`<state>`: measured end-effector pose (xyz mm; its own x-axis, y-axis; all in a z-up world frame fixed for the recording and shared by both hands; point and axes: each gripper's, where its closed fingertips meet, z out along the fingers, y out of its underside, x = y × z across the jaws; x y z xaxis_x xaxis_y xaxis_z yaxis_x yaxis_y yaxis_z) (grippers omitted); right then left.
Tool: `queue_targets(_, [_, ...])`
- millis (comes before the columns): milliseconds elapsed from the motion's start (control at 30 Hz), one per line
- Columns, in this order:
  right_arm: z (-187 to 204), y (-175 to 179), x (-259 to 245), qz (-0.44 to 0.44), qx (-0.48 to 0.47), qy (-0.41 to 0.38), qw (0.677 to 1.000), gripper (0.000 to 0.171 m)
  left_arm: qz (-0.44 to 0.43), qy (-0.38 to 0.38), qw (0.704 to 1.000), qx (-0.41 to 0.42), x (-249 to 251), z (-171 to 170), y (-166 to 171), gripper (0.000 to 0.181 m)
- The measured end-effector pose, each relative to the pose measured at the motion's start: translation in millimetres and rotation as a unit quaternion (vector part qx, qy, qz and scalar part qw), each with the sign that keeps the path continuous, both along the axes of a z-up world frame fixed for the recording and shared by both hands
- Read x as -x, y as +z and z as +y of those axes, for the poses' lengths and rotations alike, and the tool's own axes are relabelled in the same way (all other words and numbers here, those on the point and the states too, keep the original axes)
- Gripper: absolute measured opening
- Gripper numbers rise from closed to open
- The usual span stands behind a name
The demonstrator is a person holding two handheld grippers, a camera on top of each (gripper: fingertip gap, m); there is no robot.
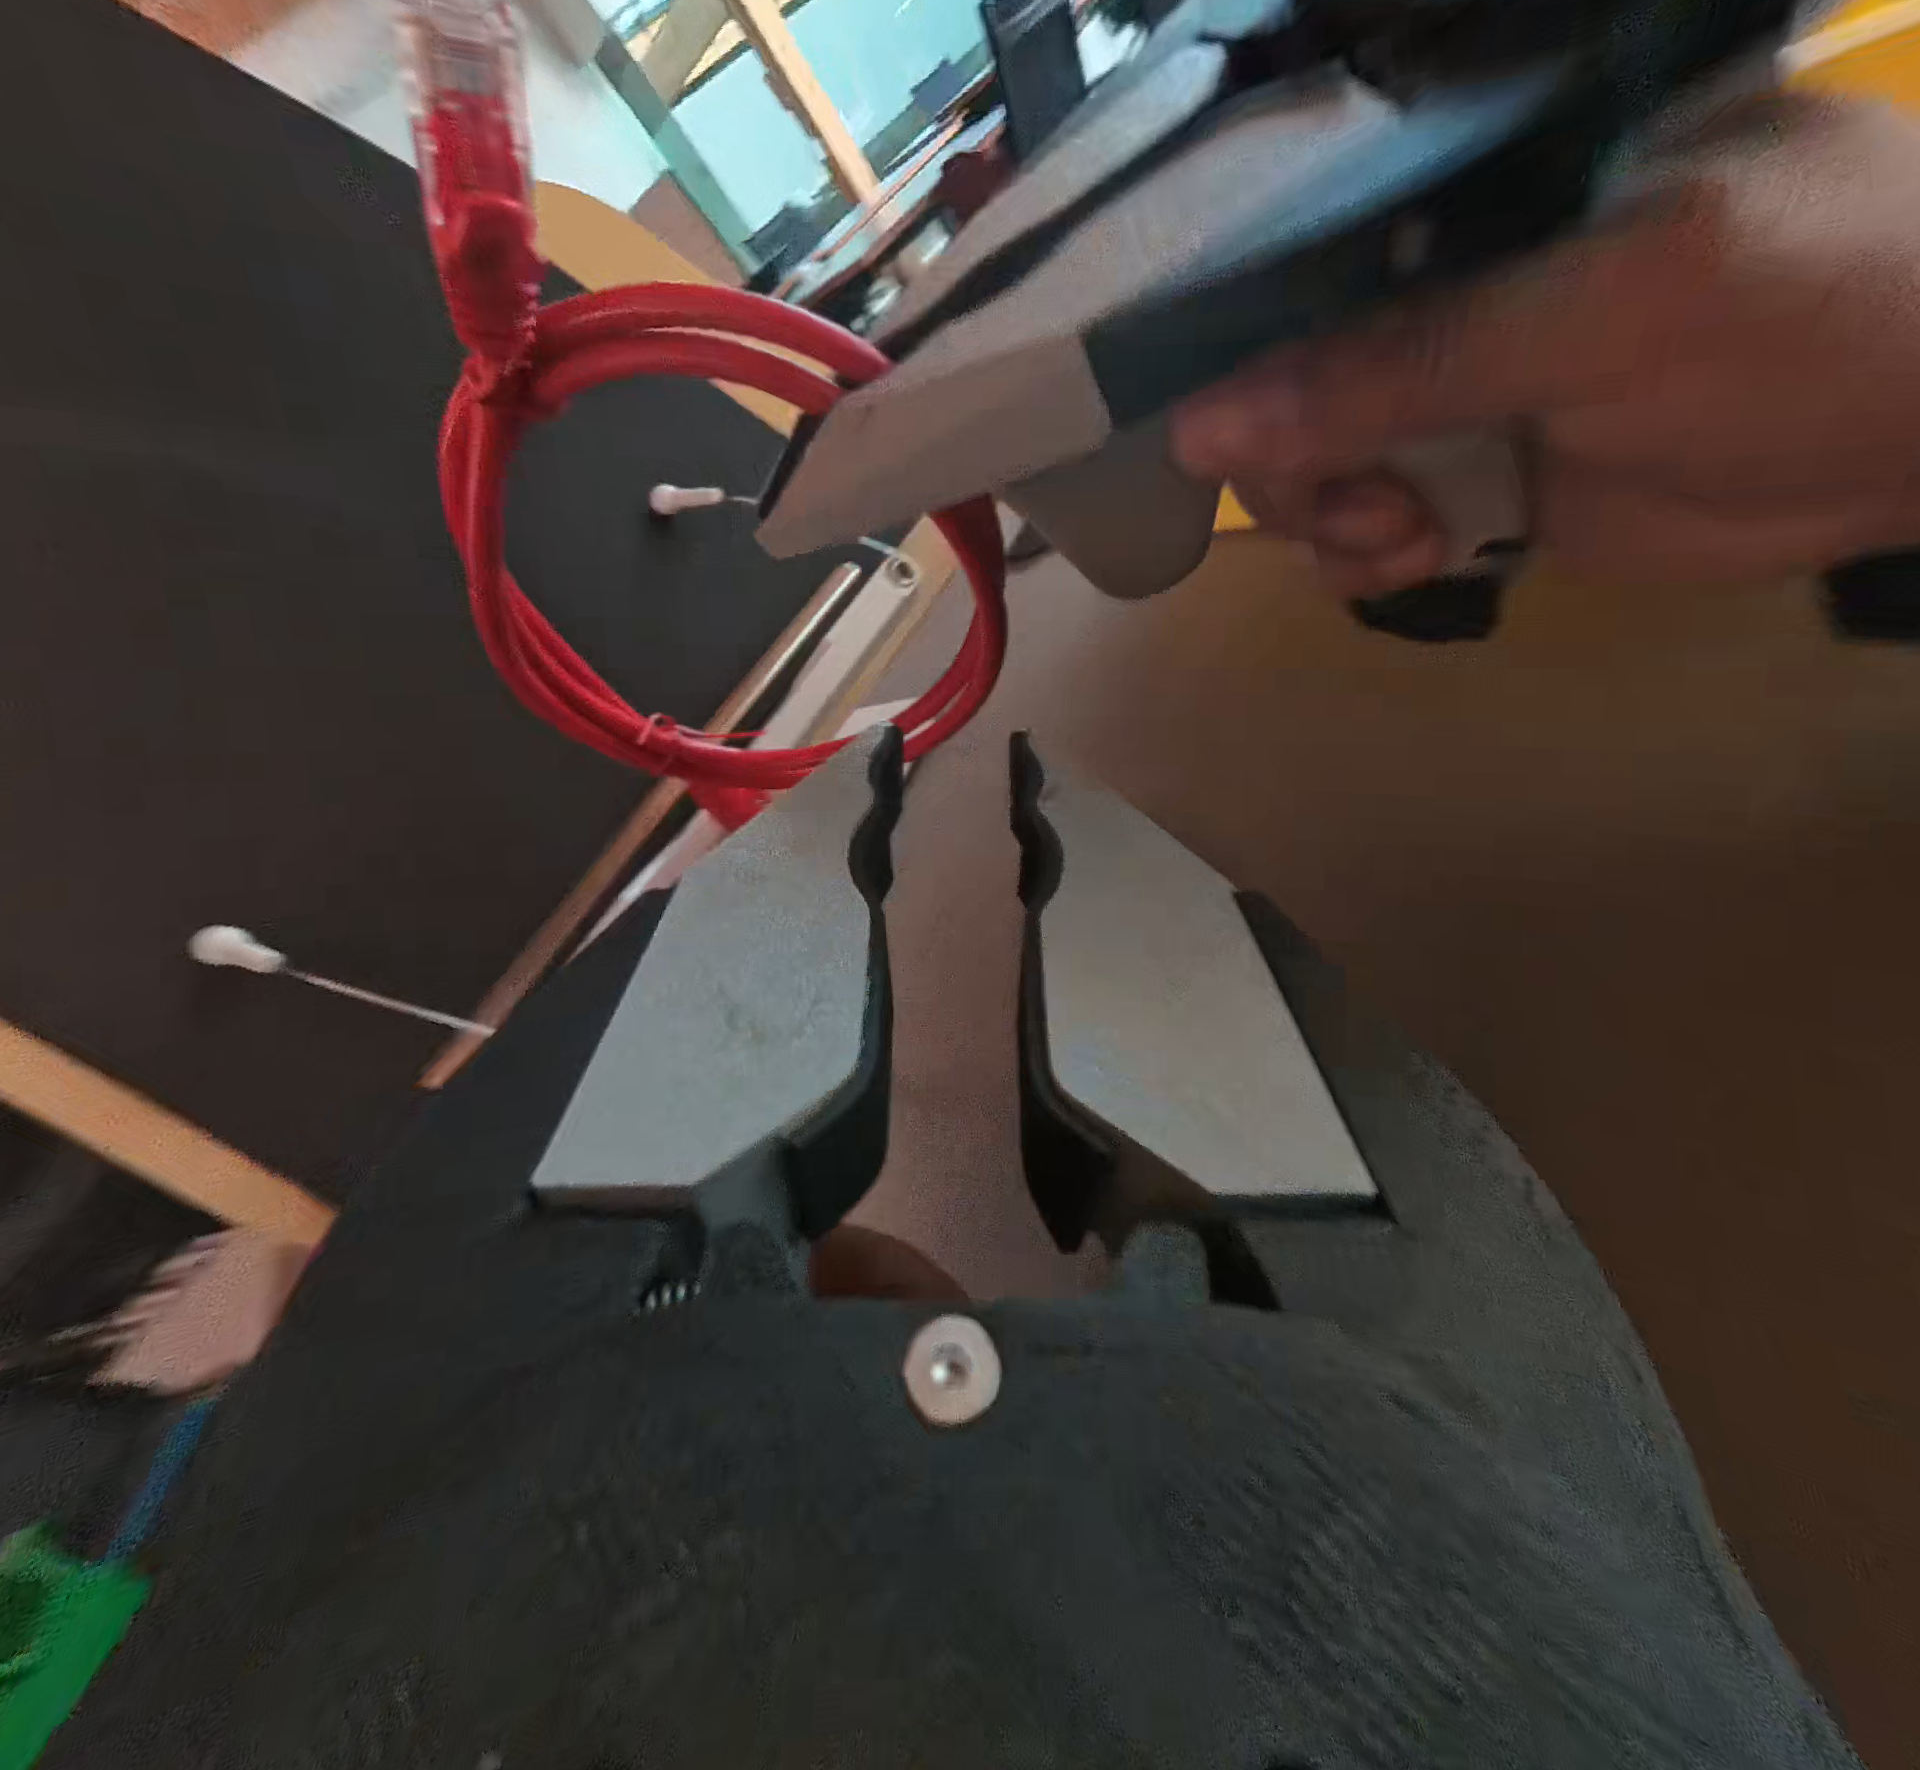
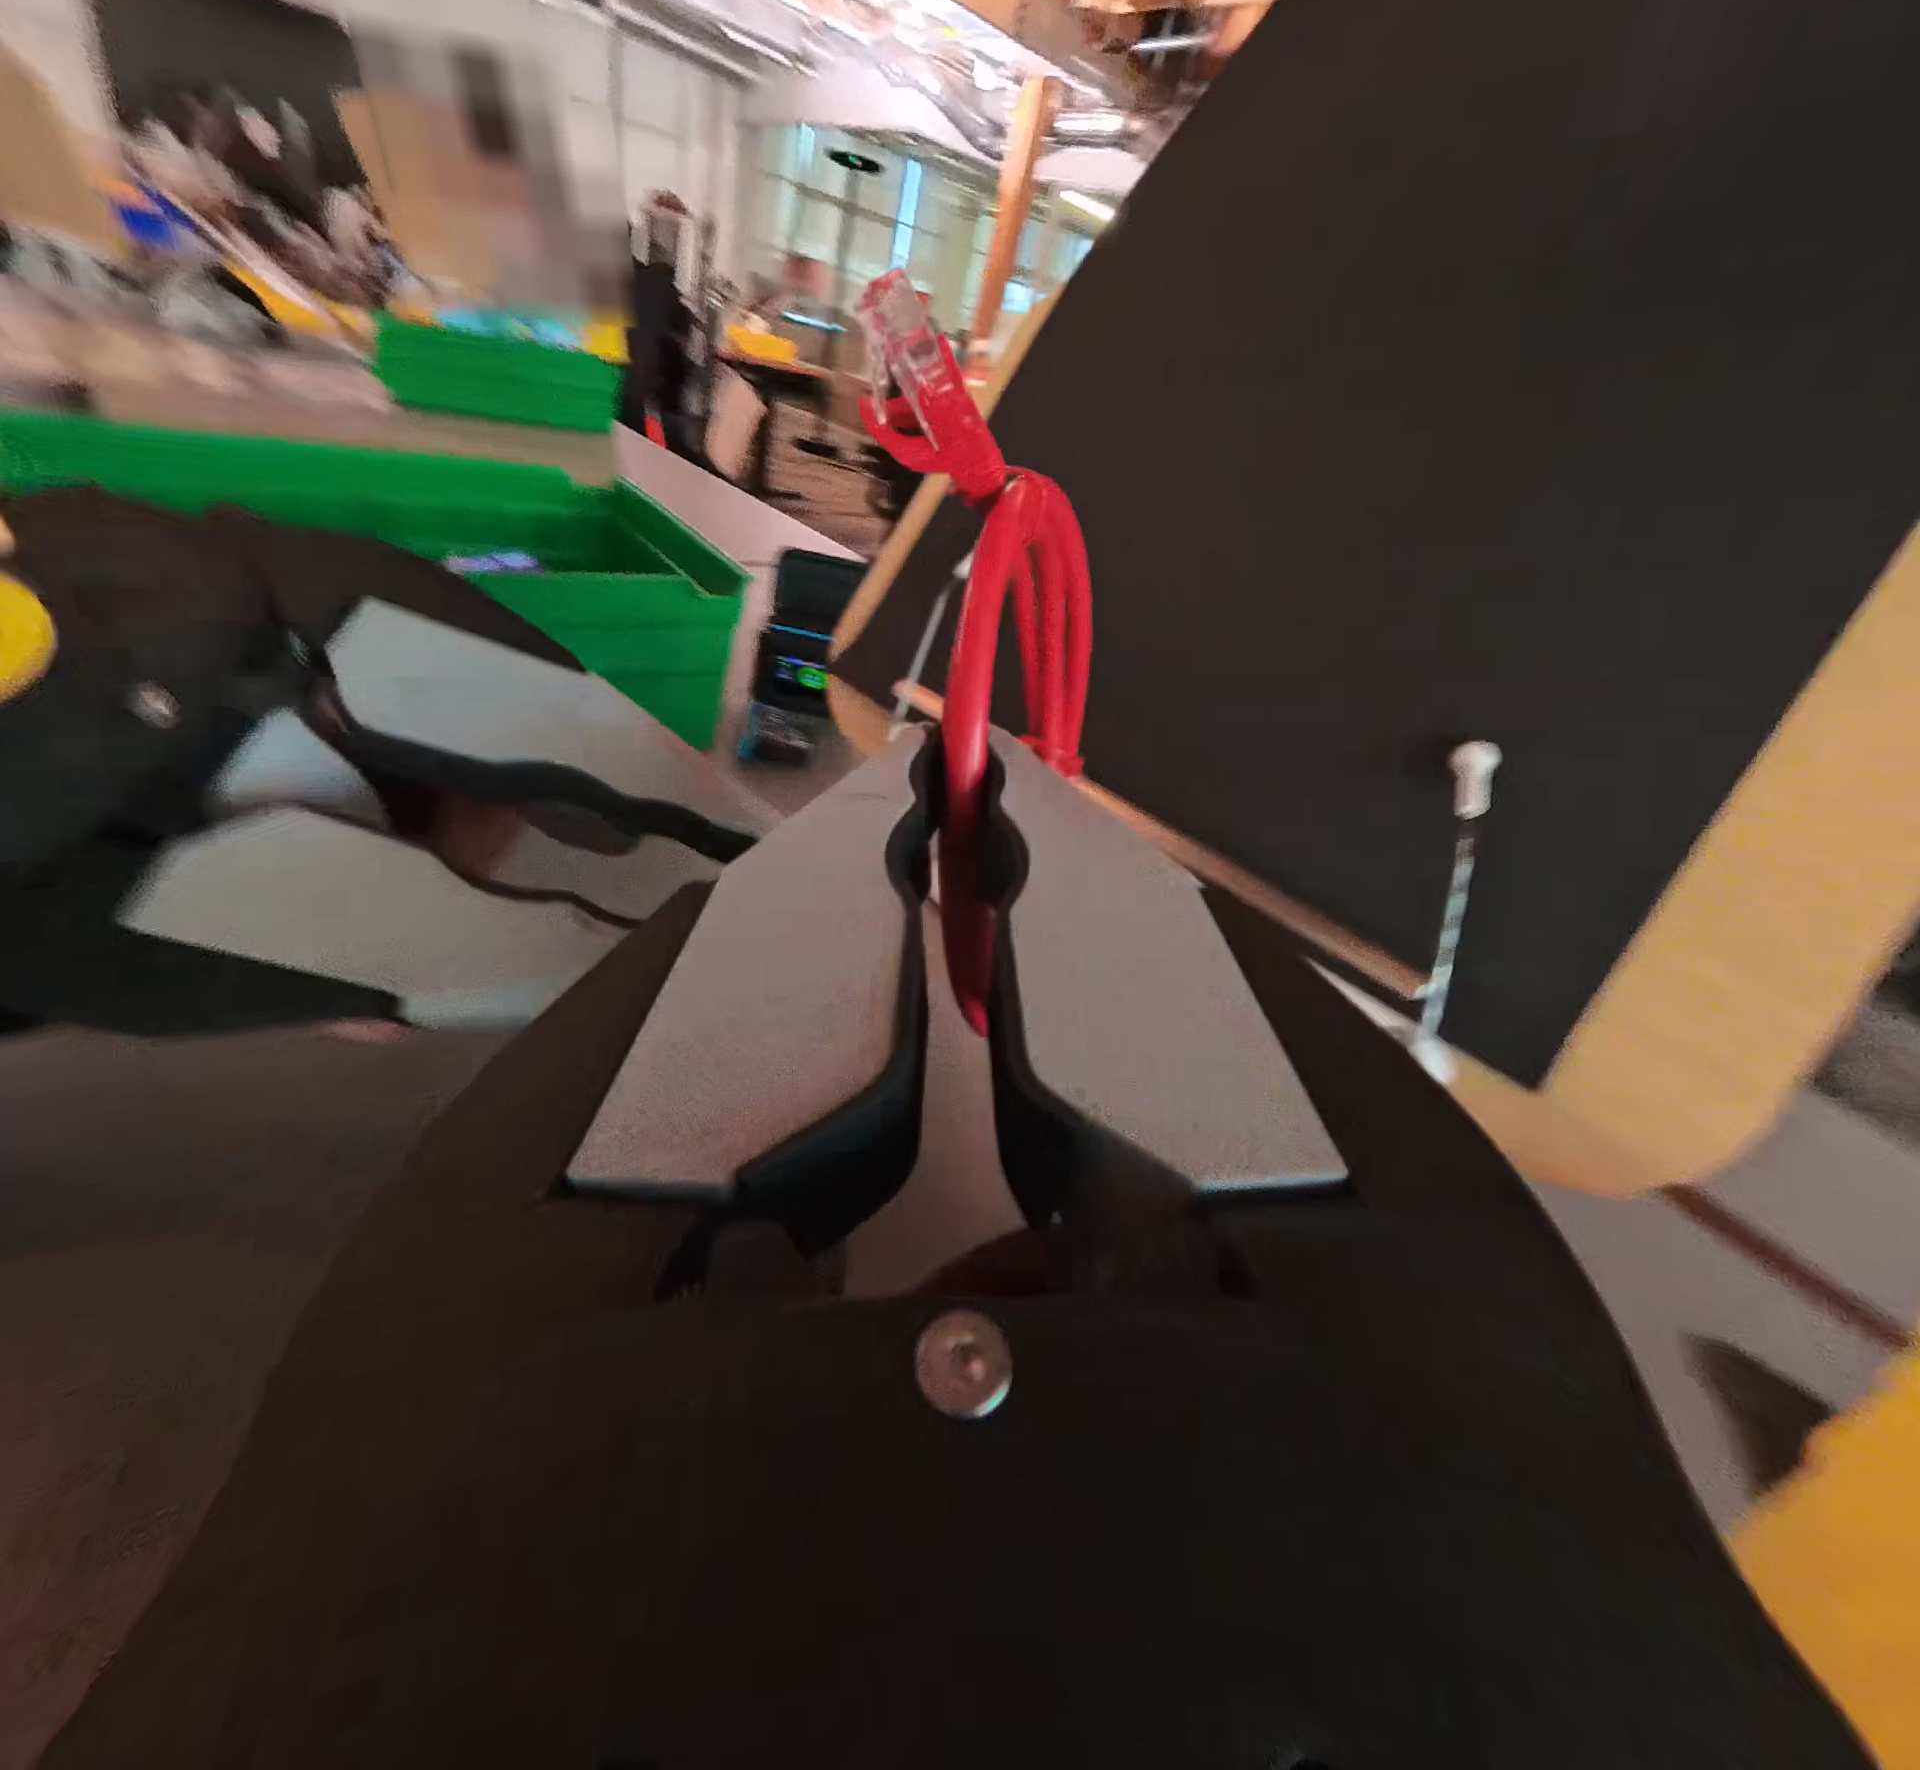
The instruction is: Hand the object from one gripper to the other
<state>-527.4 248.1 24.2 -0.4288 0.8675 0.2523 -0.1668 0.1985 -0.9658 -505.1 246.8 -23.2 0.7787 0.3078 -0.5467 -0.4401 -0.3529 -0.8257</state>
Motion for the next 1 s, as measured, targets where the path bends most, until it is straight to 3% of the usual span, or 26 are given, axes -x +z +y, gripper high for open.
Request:
queue_targets(33, [-1, 0, -1, 0.019, -0.038, -0.021, 0.999, 0.002, -0.032, -0.018, 0.999, -0.015, -4, 0, 3, 0.019])
queue_targets(133, [-6, 1, -4, 0.104, -0.198, -0.095, 0.970, 0.001, -0.100, -0.057, 0.991, -0.070, -12, -3, 19, 0.025])
queue_targets(200, [-6, 7, -8, 0.186, -0.316, -0.164, 0.916, 0.001, -0.156, -0.088, 0.978, -0.103, -17, -6, 28, 0.021])
queue_targets(300, [-8, 15, -13, 0.262, -0.398, -0.214, 0.853, 0.001, -0.277, -0.112, 0.947, -0.120, -14, -6, 23, 0.026])
queue_targets(333, [-6, 15, -12, 0.263, -0.408, -0.220, 0.846, 0.001, -0.307, -0.121, 0.935, -0.134, -13, -6, 24, 0.027])
queue_targets(400, [1, 13, -8, 0.250, -0.418, -0.230, 0.843, 0.001, -0.362, -0.170, 0.899, -0.179, -17, -12, 38, 0.046])
queue_targets(500, [8, 15, -8, 0.256, -0.426, -0.240, 0.834, 0.001, -0.432, -0.212, 0.849, -0.218, -19, -20, 53, 0.054])
queue_targets(700, [-16, 6, -10, 0.296, -0.480, -0.216, 0.797, 0.001, -0.483, -0.215, 0.810, -0.253, -12, -24, 58, 0.064])
queue_targets(767, [-25, 2, -11, 0.303, -0.490, -0.209, 0.790, 0.001, -0.480, -0.187, 0.815, -0.267, -2, -24, 54, 0.049])
queue_targets(900, [-33, -6, -11, 0.299, -0.490, -0.192, 0.796, 0.005, -0.459, -0.178, 0.824, -0.280, 2, -27, 56, 0.041])
queue_targets(933, [-37, -8, -12, 0.300, -0.491, -0.181, 0.797, 0.005, -0.449, -0.172, 0.830, -0.284, 3, -28, 57, 0.024])
queue_targets(1000, [-39, -10, -12, 0.302, -0.493, -0.178, 0.796, 0.006, -0.434, -0.185, 0.836, -0.281, 0, -30, 60, 0.015])
